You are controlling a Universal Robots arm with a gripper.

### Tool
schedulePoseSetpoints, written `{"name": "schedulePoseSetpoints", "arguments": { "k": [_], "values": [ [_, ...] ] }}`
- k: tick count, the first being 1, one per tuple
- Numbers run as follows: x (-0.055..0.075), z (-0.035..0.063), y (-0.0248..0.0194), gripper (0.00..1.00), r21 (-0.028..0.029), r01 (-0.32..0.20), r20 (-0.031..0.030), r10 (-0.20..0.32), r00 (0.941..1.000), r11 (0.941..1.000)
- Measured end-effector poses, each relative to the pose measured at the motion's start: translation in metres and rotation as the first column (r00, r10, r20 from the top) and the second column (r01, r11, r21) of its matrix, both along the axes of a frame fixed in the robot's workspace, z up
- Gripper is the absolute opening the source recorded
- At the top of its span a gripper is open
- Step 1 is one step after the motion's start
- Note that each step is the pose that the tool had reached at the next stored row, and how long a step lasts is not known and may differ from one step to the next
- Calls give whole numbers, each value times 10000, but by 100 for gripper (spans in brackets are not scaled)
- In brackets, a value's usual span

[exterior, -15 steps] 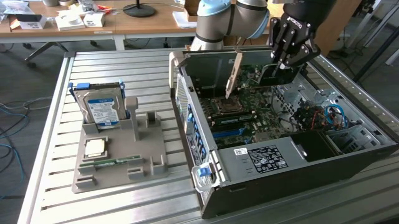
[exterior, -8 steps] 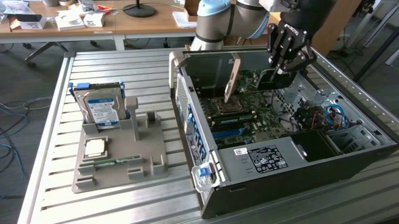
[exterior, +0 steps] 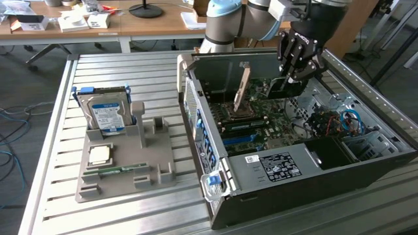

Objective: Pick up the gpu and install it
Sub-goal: 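Insert the gpu into the slot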

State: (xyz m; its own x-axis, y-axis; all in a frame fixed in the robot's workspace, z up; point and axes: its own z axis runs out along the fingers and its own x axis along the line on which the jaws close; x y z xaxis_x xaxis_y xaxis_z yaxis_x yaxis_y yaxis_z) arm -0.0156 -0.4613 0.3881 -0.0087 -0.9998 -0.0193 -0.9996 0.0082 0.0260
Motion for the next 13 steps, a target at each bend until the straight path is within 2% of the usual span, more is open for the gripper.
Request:
{"name": "schedulePoseSetpoints", "arguments": {
  "k": [13],
  "values": [
    [0,-184,8,27,0,0,0,0,10000,10000]
  ]
}}
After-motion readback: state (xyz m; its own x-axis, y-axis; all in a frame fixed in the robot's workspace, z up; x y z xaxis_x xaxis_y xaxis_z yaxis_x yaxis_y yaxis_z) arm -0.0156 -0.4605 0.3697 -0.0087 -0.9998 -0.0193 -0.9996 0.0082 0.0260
